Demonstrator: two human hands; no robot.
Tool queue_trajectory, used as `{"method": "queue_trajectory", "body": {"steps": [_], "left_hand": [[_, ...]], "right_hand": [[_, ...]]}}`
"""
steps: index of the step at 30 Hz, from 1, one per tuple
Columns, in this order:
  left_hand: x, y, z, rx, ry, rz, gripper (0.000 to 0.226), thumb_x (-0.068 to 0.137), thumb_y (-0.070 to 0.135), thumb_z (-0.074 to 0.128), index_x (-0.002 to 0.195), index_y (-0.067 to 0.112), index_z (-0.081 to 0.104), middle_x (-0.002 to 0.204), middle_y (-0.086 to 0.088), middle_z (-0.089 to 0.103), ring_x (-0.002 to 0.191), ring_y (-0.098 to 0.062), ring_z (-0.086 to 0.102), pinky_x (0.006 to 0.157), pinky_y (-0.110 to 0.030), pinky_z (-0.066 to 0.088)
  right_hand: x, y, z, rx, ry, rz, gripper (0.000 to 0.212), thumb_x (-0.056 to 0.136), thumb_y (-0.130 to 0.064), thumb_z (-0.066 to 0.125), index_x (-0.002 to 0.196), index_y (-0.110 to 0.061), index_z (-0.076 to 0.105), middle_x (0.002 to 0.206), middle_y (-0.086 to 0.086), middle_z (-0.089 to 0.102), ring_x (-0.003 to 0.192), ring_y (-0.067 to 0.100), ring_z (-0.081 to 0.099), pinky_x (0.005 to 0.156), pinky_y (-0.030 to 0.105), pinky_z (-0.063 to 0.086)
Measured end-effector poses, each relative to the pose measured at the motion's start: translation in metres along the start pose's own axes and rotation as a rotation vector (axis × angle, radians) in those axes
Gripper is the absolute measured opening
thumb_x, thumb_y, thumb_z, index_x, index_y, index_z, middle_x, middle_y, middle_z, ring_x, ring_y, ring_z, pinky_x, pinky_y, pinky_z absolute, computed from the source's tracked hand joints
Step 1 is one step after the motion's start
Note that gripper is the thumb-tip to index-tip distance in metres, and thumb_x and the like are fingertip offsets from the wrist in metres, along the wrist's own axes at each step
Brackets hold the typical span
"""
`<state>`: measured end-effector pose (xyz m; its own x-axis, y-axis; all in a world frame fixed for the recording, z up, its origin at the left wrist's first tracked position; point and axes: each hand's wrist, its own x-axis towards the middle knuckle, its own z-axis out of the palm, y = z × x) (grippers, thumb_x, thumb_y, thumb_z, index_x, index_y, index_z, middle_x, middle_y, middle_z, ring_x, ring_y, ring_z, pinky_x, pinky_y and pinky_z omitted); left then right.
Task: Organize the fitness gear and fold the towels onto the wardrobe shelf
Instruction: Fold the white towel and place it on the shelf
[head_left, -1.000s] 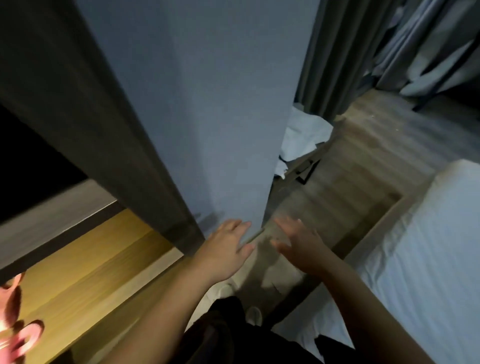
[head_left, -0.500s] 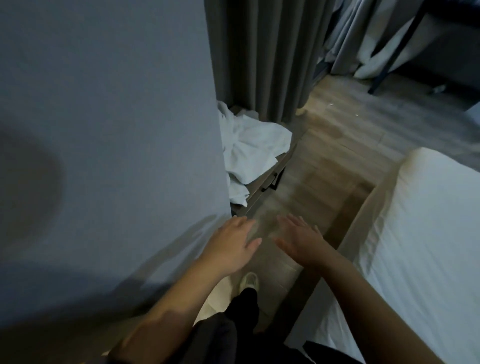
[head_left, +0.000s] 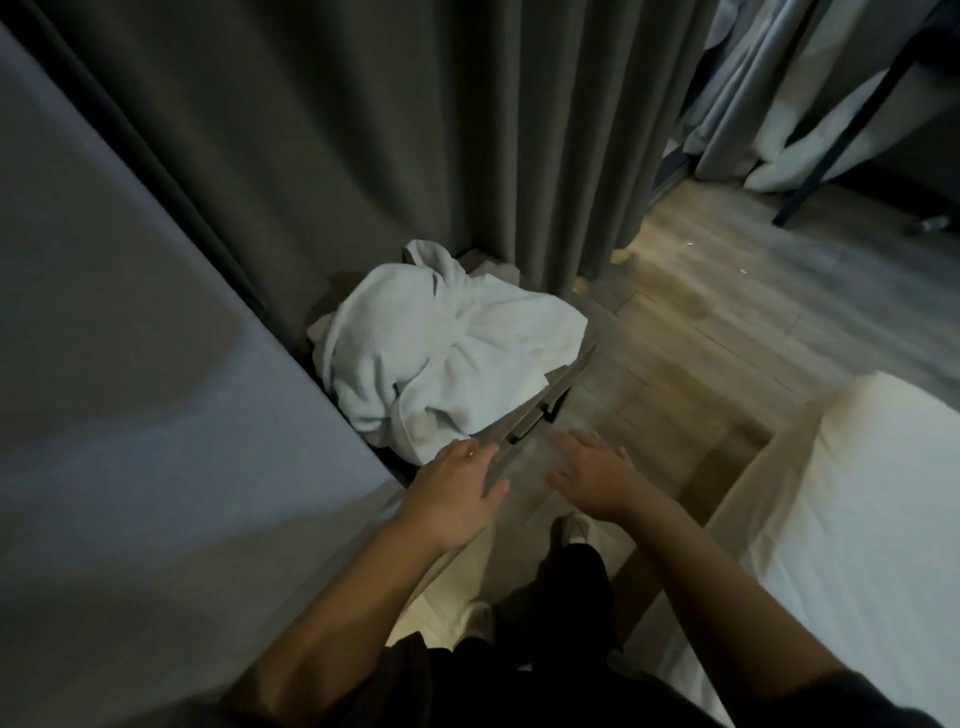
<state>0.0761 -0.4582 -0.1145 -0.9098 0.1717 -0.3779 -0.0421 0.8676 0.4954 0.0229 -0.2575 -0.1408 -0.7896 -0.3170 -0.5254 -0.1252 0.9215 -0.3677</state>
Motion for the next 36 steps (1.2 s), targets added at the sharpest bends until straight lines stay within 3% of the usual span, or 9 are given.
{"method": "queue_trajectory", "body": {"steps": [4, 11, 16, 22, 25, 28, 33, 36], "left_hand": [[0.047, 0.005, 0.002, -0.056, 0.079, -0.153, 0.049, 0.099, 0.039, 0.048, 0.141, 0.014, 0.045, 0.142, -0.008, 0.046, 0.131, -0.025, 0.04, 0.107, -0.037, 0.037], [0.126, 0.018, -0.01, -0.165, 0.2, -0.439, 0.054, 0.1, 0.038, 0.046, 0.149, 0.017, 0.035, 0.155, -0.008, 0.032, 0.14, -0.025, 0.03, 0.114, -0.037, 0.029], [0.153, 0.013, -0.017, -0.139, 0.239, -0.61, 0.058, 0.103, 0.04, 0.04, 0.155, 0.021, 0.022, 0.164, -0.001, 0.007, 0.15, -0.02, 0.006, 0.121, -0.038, 0.016], [0.195, -0.031, -0.053, -0.056, 0.42, -0.783, 0.06, 0.098, 0.033, 0.052, 0.152, 0.019, 0.029, 0.164, -0.01, 0.004, 0.15, -0.029, 0.007, 0.118, -0.043, 0.022], [0.213, -0.055, -0.066, -0.132, 0.456, -0.858, 0.065, 0.097, 0.026, 0.056, 0.153, 0.016, 0.024, 0.162, -0.016, 0.009, 0.148, -0.035, 0.015, 0.116, -0.045, 0.027], [0.223, -0.065, -0.06, -0.202, 0.407, -0.91, 0.063, 0.098, 0.023, 0.053, 0.153, 0.015, 0.024, 0.154, -0.015, 0.03, 0.139, -0.034, 0.033, 0.111, -0.046, 0.034], [0.223, -0.072, -0.054, -0.124, 0.421, -0.944, 0.037, 0.102, 0.028, 0.046, 0.133, 0.007, 0.051, 0.133, -0.015, 0.056, 0.12, -0.032, 0.055, 0.095, -0.042, 0.047], [0.219, -0.073, -0.057, -0.076, 0.448, -0.947, 0.028, 0.102, 0.026, 0.044, 0.12, 0.007, 0.057, 0.122, -0.013, 0.062, 0.109, -0.031, 0.06, 0.086, -0.041, 0.051]], "right_hand": [[0.045, 0.021, -0.035, -0.079, -0.065, -0.086, 0.064, 0.099, -0.047, 0.044, 0.155, -0.029, 0.018, 0.163, 0.005, 0.017, 0.149, 0.025, 0.017, 0.118, 0.054, 0.014], [0.137, 0.043, -0.122, -0.313, -0.088, -0.367, 0.062, 0.102, -0.044, 0.042, 0.156, -0.027, 0.017, 0.165, 0.006, 0.004, 0.151, 0.032, 0.0, 0.119, 0.053, 0.007], [0.187, 0.039, -0.147, -0.437, -0.107, -0.492, 0.061, 0.102, -0.043, 0.041, 0.156, -0.028, 0.015, 0.165, 0.005, 0.001, 0.151, 0.03, -0.001, 0.12, 0.05, 0.005], [0.246, 0.011, -0.152, -0.545, -0.151, -0.62, 0.062, 0.102, -0.042, 0.04, 0.156, -0.027, 0.012, 0.165, 0.006, 0.001, 0.151, 0.031, 0.0, 0.12, 0.051, 0.006], [0.266, -0.001, -0.153, -0.509, -0.155, -0.636, 0.062, 0.102, -0.041, 0.04, 0.156, -0.028, 0.013, 0.165, 0.006, 0.0, 0.151, 0.031, -0.002, 0.119, 0.051, 0.005], [0.278, -0.005, -0.154, -0.473, -0.157, -0.628, 0.062, 0.102, -0.04, 0.042, 0.156, -0.028, 0.014, 0.165, 0.006, 0.001, 0.151, 0.031, -0.002, 0.12, 0.051, 0.007], [0.285, -0.011, -0.151, -0.456, -0.166, -0.628, 0.063, 0.102, -0.039, 0.042, 0.156, -0.027, 0.014, 0.165, 0.007, 0.003, 0.151, 0.031, 0.001, 0.119, 0.051, 0.012], [0.284, -0.016, -0.145, -0.451, -0.195, -0.607, 0.063, 0.103, -0.038, 0.042, 0.157, -0.027, 0.012, 0.165, 0.005, 0.003, 0.152, 0.029, 0.002, 0.12, 0.049, 0.012]]}}
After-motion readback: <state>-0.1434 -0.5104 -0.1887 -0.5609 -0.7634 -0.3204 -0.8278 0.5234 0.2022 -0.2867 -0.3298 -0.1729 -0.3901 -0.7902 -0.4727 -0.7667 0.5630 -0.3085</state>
